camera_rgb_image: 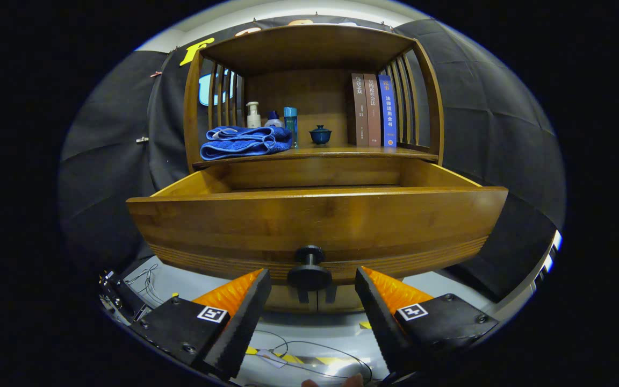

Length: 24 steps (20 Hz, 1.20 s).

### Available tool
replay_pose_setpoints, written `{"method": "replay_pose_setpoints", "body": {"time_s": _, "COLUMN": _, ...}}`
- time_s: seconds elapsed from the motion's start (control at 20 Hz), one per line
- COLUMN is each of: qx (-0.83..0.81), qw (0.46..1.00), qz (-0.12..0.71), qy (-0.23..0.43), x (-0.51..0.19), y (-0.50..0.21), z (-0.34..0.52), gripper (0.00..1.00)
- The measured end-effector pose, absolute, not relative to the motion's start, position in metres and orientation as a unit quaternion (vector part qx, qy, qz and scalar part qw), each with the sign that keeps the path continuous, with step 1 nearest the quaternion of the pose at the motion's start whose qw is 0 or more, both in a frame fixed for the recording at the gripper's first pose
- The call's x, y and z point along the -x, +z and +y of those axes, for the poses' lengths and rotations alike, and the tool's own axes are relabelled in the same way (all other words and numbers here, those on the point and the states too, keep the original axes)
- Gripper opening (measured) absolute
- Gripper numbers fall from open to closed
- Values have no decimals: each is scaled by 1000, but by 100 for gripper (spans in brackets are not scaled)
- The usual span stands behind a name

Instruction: Pull open the drawer, take out the items inside it, and place them on the countertop above the cabinet.

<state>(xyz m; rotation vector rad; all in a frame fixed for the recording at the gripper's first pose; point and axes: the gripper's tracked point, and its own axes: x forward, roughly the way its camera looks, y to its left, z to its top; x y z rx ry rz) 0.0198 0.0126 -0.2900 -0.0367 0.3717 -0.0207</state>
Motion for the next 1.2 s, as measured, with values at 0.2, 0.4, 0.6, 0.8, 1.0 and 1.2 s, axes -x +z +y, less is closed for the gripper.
{"method": "replay_pose_setpoints", "body": {"time_s": 0.2, "qx": 3, "qw": 984, "qz": 179, "qy": 8, "x": -7, "y": -256, "z": 23, "gripper": 99}}
{"method": "replay_pose_setpoints", "body": {"time_s": 0.4, "qx": 10, "qw": 976, "qz": 214, "qy": 36, "x": -11, "y": -221, "z": 32, "gripper": 99}}
{"method": "replay_pose_setpoints", "body": {"time_s": 0.6, "qx": 10, "qw": 974, "qz": 222, "qy": 42, "x": -41, "y": -176, "z": 35, "gripper": 99}}
{"method": "replay_pose_setpoints", "body": {"time_s": 0.8, "qx": 12, "qw": 967, "qz": 248, "qy": 48, "x": -87, "y": -153, "z": 42, "gripper": 99}}
{"method": "replay_pose_setpoints", "body": {"time_s": 1.0, "qx": 33, "qw": 948, "qz": 314, "qy": 41, "x": -128, "y": -169, "z": 39, "gripper": 100}}
{"method": "replay_pose_setpoints", "body": {"time_s": 1.2, "qx": 39, "qw": 923, "qz": 383, "qy": 22, "x": -154, "y": -208, "z": 27, "gripper": 100}}
